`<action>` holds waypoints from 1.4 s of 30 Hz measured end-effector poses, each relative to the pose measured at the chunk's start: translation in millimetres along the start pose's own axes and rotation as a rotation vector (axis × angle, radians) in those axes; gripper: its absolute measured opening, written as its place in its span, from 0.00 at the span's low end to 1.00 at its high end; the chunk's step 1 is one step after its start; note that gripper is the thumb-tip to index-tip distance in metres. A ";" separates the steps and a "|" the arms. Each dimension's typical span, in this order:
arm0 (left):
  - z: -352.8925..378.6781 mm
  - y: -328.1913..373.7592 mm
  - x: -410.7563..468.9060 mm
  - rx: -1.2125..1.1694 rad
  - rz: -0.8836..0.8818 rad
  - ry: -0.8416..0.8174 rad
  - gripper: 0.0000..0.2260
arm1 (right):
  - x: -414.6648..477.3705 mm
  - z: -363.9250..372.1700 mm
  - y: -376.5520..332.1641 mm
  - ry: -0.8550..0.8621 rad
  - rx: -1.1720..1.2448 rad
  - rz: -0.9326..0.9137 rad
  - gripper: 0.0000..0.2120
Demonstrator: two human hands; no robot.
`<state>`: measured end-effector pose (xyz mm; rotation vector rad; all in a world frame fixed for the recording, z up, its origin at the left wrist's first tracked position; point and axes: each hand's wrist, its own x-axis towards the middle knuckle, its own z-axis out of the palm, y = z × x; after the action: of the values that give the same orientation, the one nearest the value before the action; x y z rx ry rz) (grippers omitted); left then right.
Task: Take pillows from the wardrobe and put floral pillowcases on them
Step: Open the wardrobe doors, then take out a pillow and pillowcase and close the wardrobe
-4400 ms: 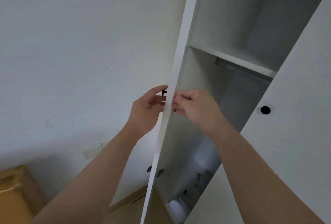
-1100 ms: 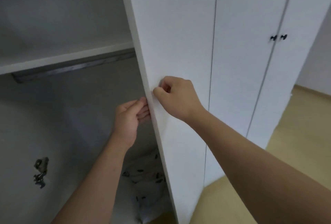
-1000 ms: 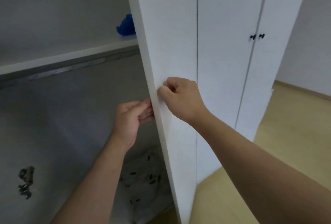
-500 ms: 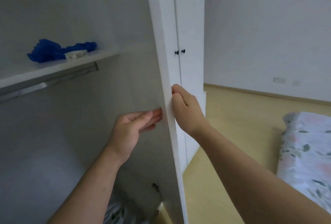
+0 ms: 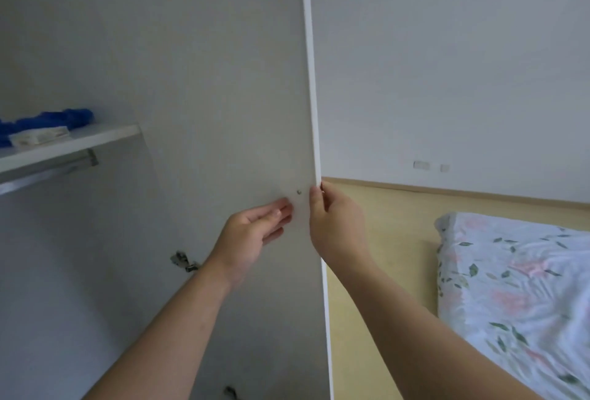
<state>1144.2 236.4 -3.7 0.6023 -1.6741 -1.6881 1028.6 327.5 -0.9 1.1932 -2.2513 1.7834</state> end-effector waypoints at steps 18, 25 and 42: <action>-82.3 -66.1 -43.4 0.346 0.046 0.487 0.10 | -59.0 89.0 -3.9 -0.091 -0.030 -0.202 0.07; -173.5 -153.5 -133.5 0.479 -0.223 0.824 0.13 | -138.9 210.3 21.7 -0.640 -0.017 -0.282 0.13; -264.5 -344.1 -172.9 0.681 -0.713 0.983 0.11 | -219.7 379.1 168.3 -1.294 -0.262 -0.138 0.15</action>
<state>1404.8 166.0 -385.0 2.1287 -1.2630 -0.8156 1245.2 134.4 -369.9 2.8145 -2.5453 0.5381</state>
